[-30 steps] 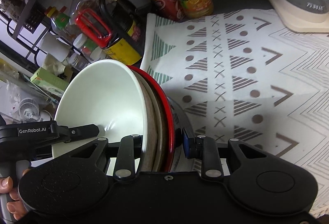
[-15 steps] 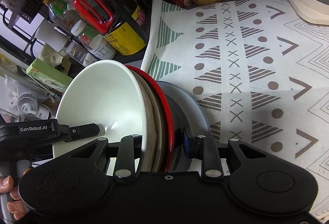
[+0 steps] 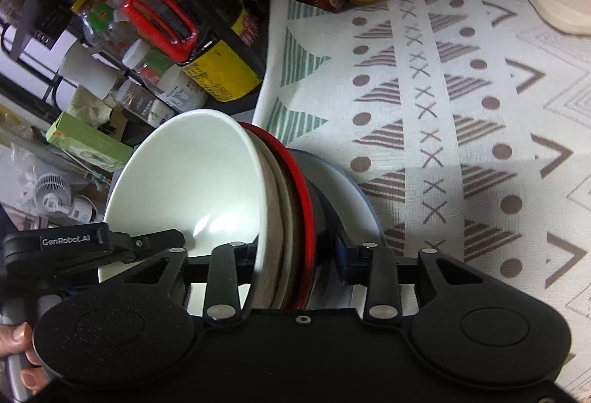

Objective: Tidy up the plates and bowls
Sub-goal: 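Lift the nested green and red bowls with both grippers onto the plate stack, then open both grippers to release the nested bowls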

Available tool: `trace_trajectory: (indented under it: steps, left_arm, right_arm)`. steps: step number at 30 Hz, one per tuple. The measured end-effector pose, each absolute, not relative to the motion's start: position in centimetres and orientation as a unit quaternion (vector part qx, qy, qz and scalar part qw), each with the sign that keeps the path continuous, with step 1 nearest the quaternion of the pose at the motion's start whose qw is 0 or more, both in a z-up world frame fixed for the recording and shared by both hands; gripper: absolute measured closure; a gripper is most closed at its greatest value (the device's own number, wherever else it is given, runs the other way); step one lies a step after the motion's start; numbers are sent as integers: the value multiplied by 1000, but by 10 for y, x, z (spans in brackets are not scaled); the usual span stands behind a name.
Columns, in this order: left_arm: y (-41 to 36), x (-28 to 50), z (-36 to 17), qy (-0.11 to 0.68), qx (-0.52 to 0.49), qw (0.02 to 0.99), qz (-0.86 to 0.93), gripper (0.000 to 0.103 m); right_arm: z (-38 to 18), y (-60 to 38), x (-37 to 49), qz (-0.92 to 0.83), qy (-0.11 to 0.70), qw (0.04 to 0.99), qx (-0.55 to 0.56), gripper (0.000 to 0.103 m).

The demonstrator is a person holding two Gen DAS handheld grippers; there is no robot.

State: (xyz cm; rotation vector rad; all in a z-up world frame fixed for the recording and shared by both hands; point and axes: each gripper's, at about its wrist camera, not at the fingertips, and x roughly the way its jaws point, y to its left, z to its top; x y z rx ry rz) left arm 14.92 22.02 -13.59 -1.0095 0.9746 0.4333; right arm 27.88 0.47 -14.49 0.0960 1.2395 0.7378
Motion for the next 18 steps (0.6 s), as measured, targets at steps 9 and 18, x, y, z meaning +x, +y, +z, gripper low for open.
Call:
trace_trajectory:
  steps: [9,18]
  left_arm:
    - [221,145,-123,440,-434,764,187,65]
    - [218,136,-110,444,-393,782,192,49]
  right_arm:
    - [-127,-5,267,315,543,777,46,45]
    - [-107,-27,238,275,499,819,61,21]
